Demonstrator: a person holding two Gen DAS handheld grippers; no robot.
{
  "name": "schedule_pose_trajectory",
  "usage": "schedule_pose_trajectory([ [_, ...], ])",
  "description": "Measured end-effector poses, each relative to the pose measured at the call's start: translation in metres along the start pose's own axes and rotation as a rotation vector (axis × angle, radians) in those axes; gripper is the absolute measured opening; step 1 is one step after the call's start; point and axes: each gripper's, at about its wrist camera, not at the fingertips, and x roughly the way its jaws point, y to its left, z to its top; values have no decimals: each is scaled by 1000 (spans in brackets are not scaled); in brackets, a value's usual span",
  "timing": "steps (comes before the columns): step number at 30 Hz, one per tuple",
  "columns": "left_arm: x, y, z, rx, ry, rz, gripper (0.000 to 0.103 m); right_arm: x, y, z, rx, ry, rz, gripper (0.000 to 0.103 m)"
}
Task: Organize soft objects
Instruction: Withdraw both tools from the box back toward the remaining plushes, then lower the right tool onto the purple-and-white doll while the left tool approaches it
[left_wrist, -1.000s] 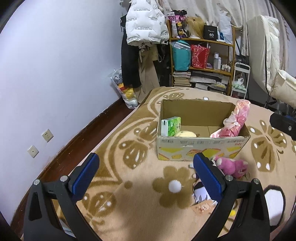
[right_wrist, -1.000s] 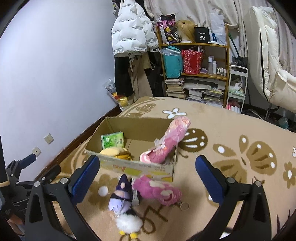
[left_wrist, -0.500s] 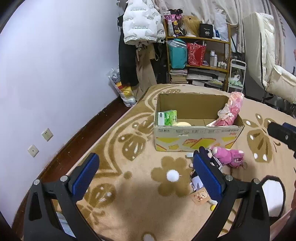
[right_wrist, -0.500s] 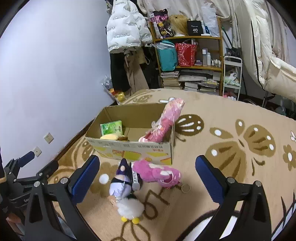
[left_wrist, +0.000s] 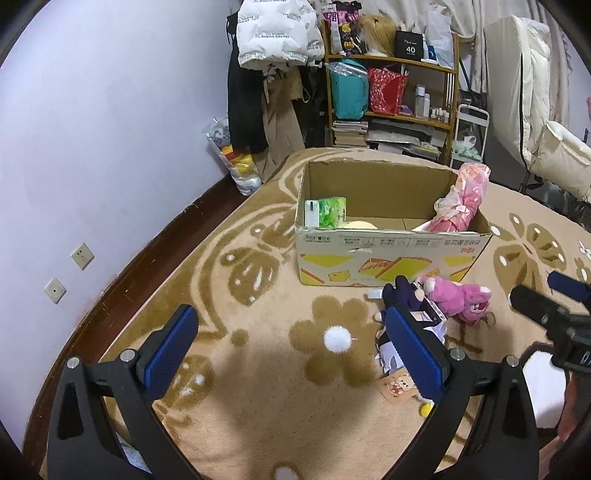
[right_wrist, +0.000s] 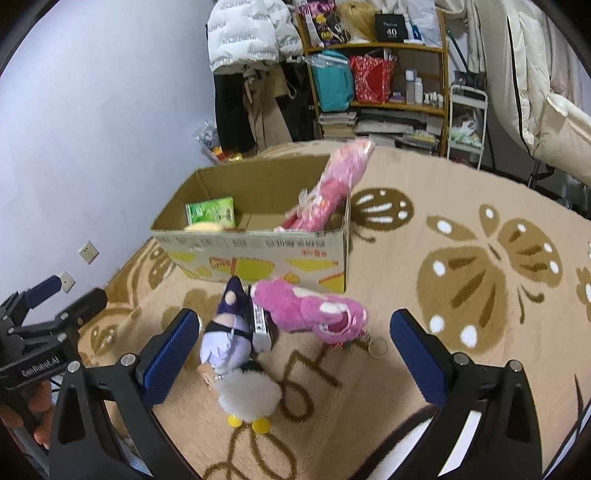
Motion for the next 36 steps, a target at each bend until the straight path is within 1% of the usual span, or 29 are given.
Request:
schedule_pose_trajectory([
  [6,12,-7,-1,28,31,-11,101,19,0,-13,8,60,6,103],
  [13,28,-16,-6,60,89,-18,101,29,-3,-19,26,91,-9,103],
  [18,36,-20,-10,66,136,-57,101,38,-12,-19,78,114,-7,103],
  [22,43,-26,-15,80,175,-78,101,50,-13,-24,88,165,-6,103],
  [27,49,-29,-16,84,196,-84,101,62,-9,-29,61,226,6,103],
  [30,54,-30,-11,74,206,-106,101,69,-4,-33,44,259,12,98],
  [33,60,-35,-7,80,215,-144,101,75,-3,-37,38,290,26,92],
  [36,65,-46,-5,96,229,-187,101,81,-1,-41,41,318,60,89],
])
